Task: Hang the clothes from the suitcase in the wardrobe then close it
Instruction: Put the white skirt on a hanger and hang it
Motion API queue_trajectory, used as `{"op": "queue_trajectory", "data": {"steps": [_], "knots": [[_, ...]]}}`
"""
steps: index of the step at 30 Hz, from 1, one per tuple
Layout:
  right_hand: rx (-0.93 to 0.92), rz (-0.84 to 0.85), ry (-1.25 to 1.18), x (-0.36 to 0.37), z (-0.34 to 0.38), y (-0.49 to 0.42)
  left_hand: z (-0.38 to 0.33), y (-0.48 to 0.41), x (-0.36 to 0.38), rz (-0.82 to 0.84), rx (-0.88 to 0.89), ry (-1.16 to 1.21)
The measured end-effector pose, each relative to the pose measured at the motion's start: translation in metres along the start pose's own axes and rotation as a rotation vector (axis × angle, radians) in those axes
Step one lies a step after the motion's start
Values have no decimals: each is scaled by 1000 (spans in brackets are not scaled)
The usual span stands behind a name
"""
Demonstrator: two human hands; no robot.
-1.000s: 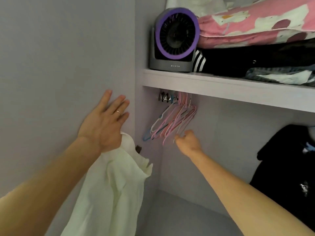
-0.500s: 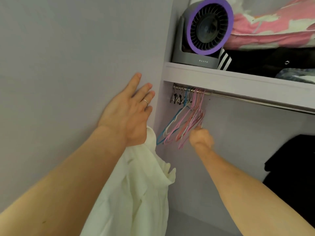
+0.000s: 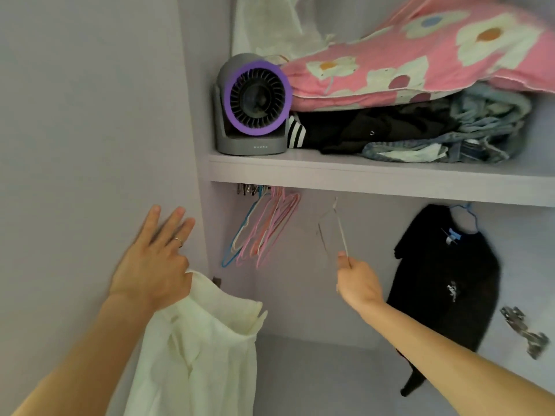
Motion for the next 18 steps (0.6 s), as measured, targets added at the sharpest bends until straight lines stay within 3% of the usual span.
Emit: {"op": "queue_trajectory", "data": {"steps": [3, 5, 9, 12, 14, 18], "knots": [[-21, 82, -2, -38, -28, 33, -3, 7, -13, 68, -35, 55], [-17, 149, -31, -58, -47, 52, -12, 12, -21, 114, -88, 237], [73, 245, -152, -83, -88, 94, -56, 19, -18, 238, -323, 1158], [94, 302, -375, -87, -101, 129, -113, 44, -23, 342, -458, 1684], [63, 351, -535, -88, -98, 152, -152, 61, -30, 446, -514, 1897], [-50, 472, -666, -79, -94, 191, -216, 83, -37, 623, -493, 2089]]}}
Point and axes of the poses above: each hand's wrist, its own y-axis away from the middle knuckle, its own x-axis out of the palm, z = x × y, the point moved 8 cm from there along -y, towards the middle knuckle, and after that the axes turned 15 degrees about y, right-handed, at the moved point
